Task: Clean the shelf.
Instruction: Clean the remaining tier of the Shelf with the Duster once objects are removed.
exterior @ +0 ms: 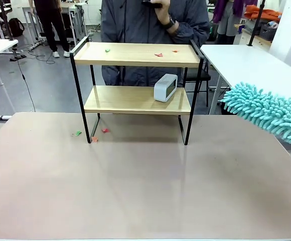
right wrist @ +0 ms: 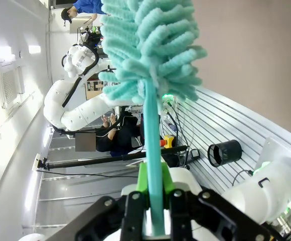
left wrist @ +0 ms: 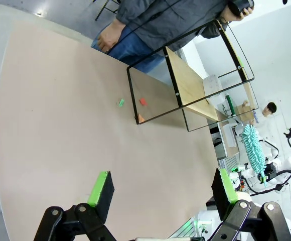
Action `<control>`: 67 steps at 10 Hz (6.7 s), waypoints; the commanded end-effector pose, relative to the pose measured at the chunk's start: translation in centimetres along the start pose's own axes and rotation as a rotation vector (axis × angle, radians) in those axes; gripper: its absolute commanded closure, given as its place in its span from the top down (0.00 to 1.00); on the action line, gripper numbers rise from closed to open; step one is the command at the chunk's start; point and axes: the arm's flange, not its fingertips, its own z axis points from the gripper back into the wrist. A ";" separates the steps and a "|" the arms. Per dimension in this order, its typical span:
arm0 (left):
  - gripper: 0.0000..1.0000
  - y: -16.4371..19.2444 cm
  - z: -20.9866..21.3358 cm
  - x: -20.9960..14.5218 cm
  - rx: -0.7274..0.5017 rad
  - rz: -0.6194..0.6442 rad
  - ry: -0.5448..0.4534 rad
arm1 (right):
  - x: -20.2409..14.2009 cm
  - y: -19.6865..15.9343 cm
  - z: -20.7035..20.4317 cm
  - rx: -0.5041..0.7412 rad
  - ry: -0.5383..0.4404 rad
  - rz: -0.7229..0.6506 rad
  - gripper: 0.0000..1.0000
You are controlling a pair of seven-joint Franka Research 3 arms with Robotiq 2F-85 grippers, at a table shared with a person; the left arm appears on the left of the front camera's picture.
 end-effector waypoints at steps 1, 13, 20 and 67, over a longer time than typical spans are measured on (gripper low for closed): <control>1.00 0.0 -0.1 0.1 -0.019 -0.024 -0.016 | -0.4 0.2 0.1 0.005 0.008 0.014 0.00; 1.00 0.0 -0.1 0.1 -0.019 -0.024 -0.016 | 2.9 19.3 -5.1 -0.233 -0.235 0.057 0.12; 1.00 0.0 -0.1 0.1 -0.019 -0.024 -0.016 | 18.1 30.8 -17.7 -0.639 -0.369 0.004 0.12; 1.00 0.0 -0.1 0.1 -0.019 -0.024 -0.016 | 6.4 1.4 0.4 0.282 -0.170 -0.043 0.12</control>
